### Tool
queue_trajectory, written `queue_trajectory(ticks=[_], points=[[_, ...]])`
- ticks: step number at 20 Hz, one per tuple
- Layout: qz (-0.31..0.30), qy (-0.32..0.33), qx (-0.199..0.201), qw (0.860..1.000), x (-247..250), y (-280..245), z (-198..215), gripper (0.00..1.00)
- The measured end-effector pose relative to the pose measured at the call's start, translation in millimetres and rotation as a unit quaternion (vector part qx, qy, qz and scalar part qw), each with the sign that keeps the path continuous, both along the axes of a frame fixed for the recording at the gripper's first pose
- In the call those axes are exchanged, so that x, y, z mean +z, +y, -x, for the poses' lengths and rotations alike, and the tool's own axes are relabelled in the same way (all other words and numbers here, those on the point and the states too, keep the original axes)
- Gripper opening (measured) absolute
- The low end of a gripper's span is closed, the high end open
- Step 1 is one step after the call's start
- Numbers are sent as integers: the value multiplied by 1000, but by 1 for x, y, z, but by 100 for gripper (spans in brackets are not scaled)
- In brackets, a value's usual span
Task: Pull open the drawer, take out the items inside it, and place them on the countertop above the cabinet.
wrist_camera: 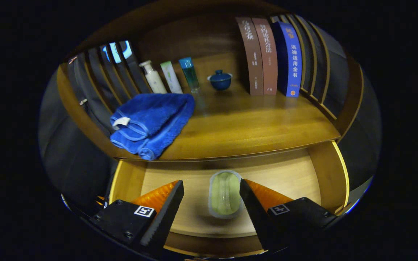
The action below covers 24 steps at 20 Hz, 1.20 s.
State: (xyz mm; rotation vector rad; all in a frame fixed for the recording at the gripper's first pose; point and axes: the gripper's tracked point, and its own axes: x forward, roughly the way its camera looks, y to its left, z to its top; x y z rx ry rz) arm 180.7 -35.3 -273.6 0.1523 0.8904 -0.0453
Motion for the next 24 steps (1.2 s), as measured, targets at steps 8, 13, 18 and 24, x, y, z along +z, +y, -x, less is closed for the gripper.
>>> queue_trajectory(ticks=[8, 13, 18, 24], points=[[5, 133, -23, 991, -71, -17, -2, 92], [31, 140, -14, 990, -85, -20, -10, 48], [29, 137, -2, 990, -79, -14, -10, 26], [21, 118, 2, 993, -54, -9, 2, 26]])
